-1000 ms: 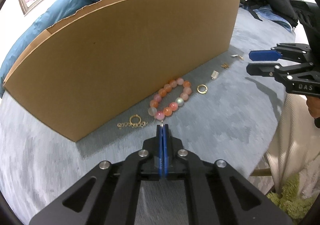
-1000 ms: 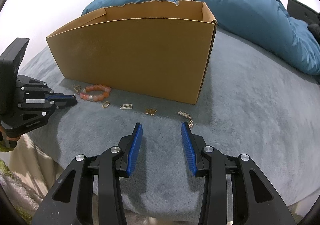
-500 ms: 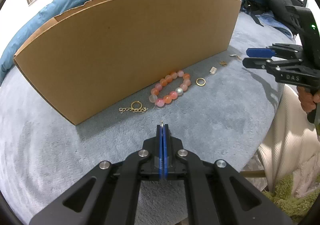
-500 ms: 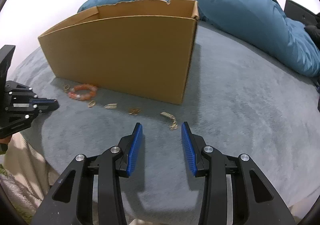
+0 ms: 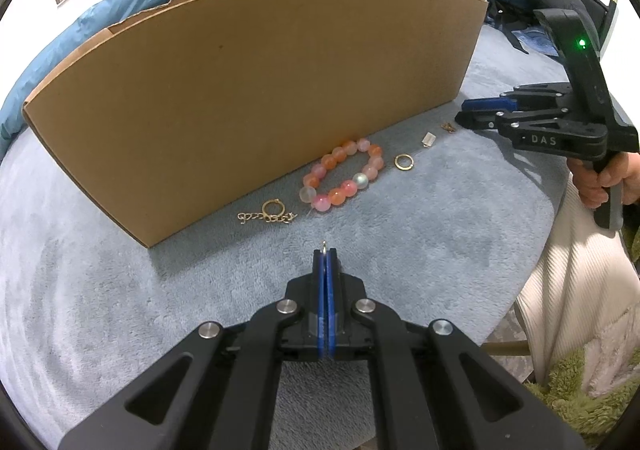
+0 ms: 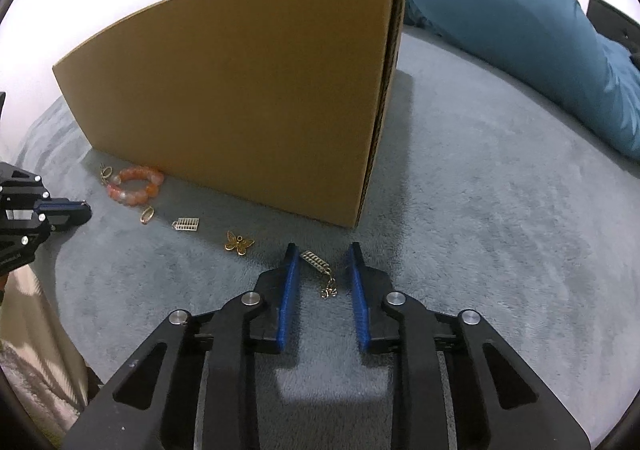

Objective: Organize jewelry
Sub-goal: 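Close the left tool on a small gold charm while the right tool grasps the gold chain charm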

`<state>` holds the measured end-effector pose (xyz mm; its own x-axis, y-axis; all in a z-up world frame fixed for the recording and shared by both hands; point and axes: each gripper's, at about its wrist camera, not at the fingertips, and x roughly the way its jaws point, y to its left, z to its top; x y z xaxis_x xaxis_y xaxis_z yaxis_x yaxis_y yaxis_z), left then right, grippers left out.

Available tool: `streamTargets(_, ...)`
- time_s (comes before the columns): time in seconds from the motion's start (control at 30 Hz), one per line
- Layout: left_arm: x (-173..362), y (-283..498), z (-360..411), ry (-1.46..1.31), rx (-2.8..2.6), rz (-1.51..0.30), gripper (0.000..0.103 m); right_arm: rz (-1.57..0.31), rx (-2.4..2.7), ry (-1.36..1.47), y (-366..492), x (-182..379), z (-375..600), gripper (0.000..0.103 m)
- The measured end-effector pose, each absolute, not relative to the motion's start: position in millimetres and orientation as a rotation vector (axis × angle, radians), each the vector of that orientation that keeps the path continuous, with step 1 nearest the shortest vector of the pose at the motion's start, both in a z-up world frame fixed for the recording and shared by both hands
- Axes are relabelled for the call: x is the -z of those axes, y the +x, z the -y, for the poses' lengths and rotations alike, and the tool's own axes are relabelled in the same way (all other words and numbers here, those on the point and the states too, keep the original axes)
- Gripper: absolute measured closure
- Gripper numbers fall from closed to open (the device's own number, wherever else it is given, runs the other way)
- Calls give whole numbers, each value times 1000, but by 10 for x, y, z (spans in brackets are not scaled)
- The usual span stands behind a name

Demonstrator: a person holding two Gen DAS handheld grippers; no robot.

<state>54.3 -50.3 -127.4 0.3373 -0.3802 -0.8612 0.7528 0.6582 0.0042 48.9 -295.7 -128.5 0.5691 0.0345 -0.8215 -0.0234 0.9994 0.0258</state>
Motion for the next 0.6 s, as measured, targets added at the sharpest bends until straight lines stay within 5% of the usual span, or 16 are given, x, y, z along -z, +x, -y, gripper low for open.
streamTargets(0.13,1277,539,516,442,769,-969,102,-969,-31,-12,491,1259,2855,100)
streamTargets(0.6,1054,500,408,416,743,-896,103,-900,12,101,171,910,2976,102)
